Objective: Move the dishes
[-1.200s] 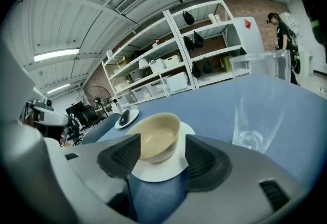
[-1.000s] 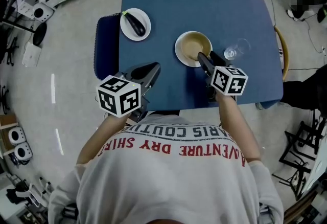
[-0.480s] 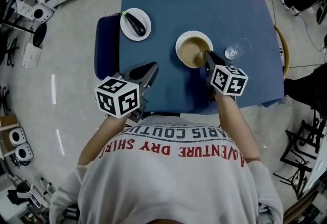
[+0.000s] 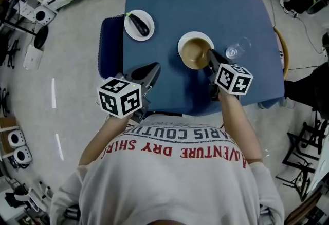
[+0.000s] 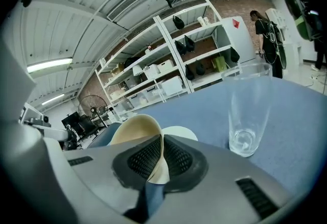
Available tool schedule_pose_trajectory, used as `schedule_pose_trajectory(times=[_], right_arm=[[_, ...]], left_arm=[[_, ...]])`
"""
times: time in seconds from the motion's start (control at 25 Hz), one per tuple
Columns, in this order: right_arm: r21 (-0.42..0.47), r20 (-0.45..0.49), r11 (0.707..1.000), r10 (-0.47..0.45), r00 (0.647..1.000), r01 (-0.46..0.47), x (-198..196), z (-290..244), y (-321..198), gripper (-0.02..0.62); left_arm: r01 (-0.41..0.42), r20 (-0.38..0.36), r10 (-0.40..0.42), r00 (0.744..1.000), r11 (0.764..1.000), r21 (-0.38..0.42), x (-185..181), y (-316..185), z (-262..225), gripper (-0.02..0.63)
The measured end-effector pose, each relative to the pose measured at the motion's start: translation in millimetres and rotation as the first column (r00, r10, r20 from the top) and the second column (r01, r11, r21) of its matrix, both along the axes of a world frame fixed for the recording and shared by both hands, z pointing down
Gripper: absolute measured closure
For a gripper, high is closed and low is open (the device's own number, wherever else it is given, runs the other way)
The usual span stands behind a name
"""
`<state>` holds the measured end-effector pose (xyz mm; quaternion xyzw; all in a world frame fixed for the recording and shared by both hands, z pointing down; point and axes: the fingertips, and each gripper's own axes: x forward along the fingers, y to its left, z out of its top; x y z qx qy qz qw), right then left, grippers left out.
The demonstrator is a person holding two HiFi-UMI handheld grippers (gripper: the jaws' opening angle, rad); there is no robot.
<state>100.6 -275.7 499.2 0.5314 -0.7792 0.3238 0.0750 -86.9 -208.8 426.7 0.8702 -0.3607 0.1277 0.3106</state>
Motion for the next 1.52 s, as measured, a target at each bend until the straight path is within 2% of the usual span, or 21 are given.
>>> schedule_pose_trajectory(times=[0.24, 0.68, 1.08, 1.32, 1.52], right_arm=[[0.039, -0.010, 0.999, 0.028, 1.000, -0.027, 13.2, -26.0, 25.6, 0.565], [0.039, -0.028, 0.992, 0.121, 0.992, -0.120, 77.2, -38.4, 84.2, 0.565], [-0.041, -0.026, 0.987, 0.156, 0.987, -0.157, 113.4, -9.7, 119.4, 0.565], [-0.112, -0.018, 0.982, 0.153, 0.988, -0.154, 119.6, 17.5, 123.3, 0.563], [-0.119, -0.023, 0.982, 0.146, 0.989, -0.148, 125.5, 24.5, 124.1, 0.563]], left_arm=[[-0.045, -0.013, 0.046, 0.999, 0.998, 0.038, 10.7, 14.7, -14.3, 0.580], [-0.147, -0.023, 0.149, 0.989, 0.987, 0.068, 62.7, 38.6, -22.5, 0.580], [-0.212, 0.000, 0.213, 0.977, 0.976, 0.044, 105.5, 58.4, -16.6, 0.580], [-0.229, 0.019, 0.229, 0.973, 0.973, 0.007, 115.2, 60.7, -2.6, 0.580], [-0.232, 0.027, 0.233, 0.972, 0.972, -0.015, 122.9, 65.2, 7.6, 0.580]])
